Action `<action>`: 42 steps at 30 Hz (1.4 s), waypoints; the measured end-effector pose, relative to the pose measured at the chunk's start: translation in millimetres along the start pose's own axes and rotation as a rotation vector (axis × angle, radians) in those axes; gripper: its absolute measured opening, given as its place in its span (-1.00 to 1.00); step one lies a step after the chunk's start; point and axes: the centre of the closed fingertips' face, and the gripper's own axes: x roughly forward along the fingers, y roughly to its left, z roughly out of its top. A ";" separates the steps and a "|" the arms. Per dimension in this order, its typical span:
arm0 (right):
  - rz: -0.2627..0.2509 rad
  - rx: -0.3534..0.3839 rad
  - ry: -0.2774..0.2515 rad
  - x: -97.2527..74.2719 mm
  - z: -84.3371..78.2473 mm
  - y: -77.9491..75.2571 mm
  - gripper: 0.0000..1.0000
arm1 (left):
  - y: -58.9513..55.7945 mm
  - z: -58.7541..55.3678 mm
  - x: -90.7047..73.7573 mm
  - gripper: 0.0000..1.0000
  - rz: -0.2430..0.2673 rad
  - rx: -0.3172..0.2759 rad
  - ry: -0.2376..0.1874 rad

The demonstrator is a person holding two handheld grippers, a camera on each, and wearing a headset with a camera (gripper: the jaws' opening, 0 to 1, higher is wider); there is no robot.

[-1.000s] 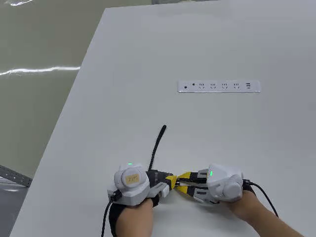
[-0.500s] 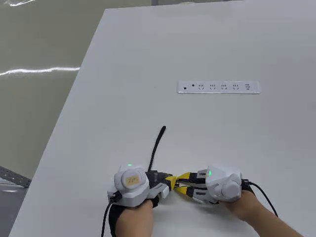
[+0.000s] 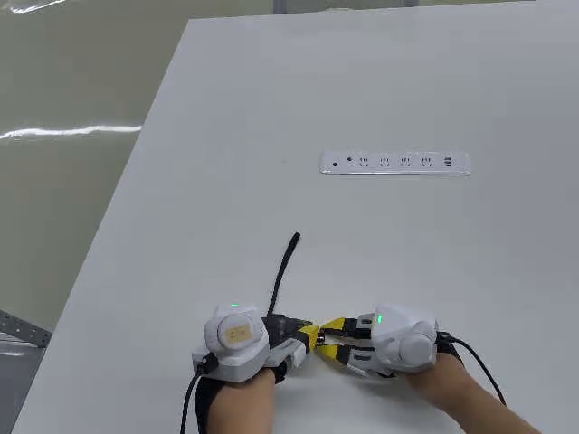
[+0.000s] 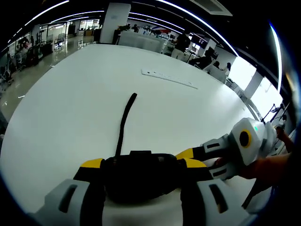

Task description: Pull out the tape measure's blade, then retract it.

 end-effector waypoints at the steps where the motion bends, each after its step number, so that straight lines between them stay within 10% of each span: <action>1: -0.001 -0.004 0.002 0.2 0.1 0.0 -0.67 | -0.2 0.2 -0.1 0.25 -0.002 0.009 -0.001; 42: -0.076 0.063 -0.018 -9.1 4.3 1.5 -0.27 | -7.3 2.8 -10.4 0.47 -0.093 0.139 -0.043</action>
